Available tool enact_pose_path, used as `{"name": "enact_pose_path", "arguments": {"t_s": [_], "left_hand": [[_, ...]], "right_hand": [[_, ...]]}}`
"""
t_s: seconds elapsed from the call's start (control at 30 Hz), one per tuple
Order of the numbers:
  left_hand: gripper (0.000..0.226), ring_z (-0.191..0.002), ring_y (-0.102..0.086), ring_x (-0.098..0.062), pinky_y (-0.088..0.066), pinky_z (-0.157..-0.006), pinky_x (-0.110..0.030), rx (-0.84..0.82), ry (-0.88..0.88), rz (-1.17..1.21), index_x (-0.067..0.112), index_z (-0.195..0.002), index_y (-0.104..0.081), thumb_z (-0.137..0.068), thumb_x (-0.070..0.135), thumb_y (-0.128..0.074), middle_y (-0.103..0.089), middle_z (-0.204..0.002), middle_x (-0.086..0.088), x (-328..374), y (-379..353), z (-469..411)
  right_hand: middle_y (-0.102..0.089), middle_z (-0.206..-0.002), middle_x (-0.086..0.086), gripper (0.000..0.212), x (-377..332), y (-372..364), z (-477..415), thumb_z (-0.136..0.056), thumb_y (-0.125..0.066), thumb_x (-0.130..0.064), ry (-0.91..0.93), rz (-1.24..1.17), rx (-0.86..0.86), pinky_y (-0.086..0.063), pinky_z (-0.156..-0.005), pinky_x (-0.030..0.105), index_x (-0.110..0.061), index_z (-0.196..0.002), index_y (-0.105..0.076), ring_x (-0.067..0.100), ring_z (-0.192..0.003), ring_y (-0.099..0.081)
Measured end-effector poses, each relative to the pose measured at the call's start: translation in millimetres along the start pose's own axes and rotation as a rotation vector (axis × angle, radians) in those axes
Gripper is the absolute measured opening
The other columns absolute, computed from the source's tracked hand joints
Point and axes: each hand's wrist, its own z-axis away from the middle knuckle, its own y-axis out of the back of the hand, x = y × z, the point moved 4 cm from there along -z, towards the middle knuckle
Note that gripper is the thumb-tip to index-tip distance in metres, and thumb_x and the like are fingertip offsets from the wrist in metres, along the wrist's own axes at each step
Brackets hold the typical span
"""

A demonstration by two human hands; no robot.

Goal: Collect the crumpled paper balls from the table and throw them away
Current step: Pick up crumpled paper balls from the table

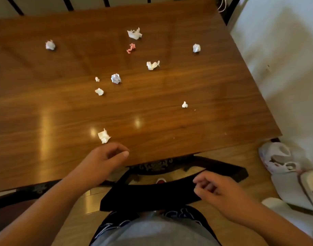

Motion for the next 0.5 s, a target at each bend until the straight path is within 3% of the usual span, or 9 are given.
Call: {"name": "enact_pose_path", "arguments": {"t_s": [0.1,0.23,0.37,0.5], "left_hand": [[0.017,-0.089,-0.059,0.011,-0.049,-0.078,-0.020,-0.024,0.038,-0.170,0.056,-0.098,-0.059,-0.083,0.060,-0.054,-0.065,-0.097,0.030,9.0,-14.6,-47.6],[0.044,-0.113,-0.051,-0.005,-0.045,-0.093,-0.030,-0.041,0.015,-0.426,0.041,-0.127,-0.048,-0.087,0.058,-0.051,-0.053,-0.131,0.013,11.9,-39.1,-102.6],[0.063,-0.145,-0.020,-0.021,-0.029,-0.114,-0.045,-0.043,-0.091,-0.767,0.035,-0.144,-0.026,-0.089,0.057,-0.047,-0.023,-0.158,0.002,3.9,-55.0,-143.6],[0.072,-0.149,0.002,-0.026,-0.012,-0.120,-0.048,-0.088,-0.163,-0.964,0.036,-0.149,-0.009,-0.090,0.056,-0.045,0.001,-0.163,-0.004,-12.6,-61.7,-166.8]], "right_hand": [[-0.062,-0.094,-0.023,0.015,-17.7,31.8,-41.7,-0.087,-0.059,-0.049,0.025,0.105,0.043,-0.048,-0.067,0.015,-0.045,-0.102,-0.060,-0.006,-0.086,-0.058],[-0.063,-0.094,-0.022,0.014,-37.4,69.5,-116.8,-0.088,-0.060,-0.047,0.024,0.217,0.163,-0.043,-0.063,0.013,-0.044,-0.102,-0.058,-0.006,-0.082,-0.059],[-0.063,-0.102,-0.016,0.027,-39.0,102.3,-187.2,-0.088,-0.061,-0.043,-0.027,0.218,0.373,-0.044,-0.062,0.019,-0.033,-0.113,-0.057,0.001,-0.087,-0.060],[-0.059,-0.118,-0.003,0.037,-33.5,114.6,-231.5,-0.087,-0.066,-0.034,-0.084,0.302,0.568,-0.048,-0.071,0.026,-0.027,-0.121,-0.054,0.013,-0.096,-0.058]]}}
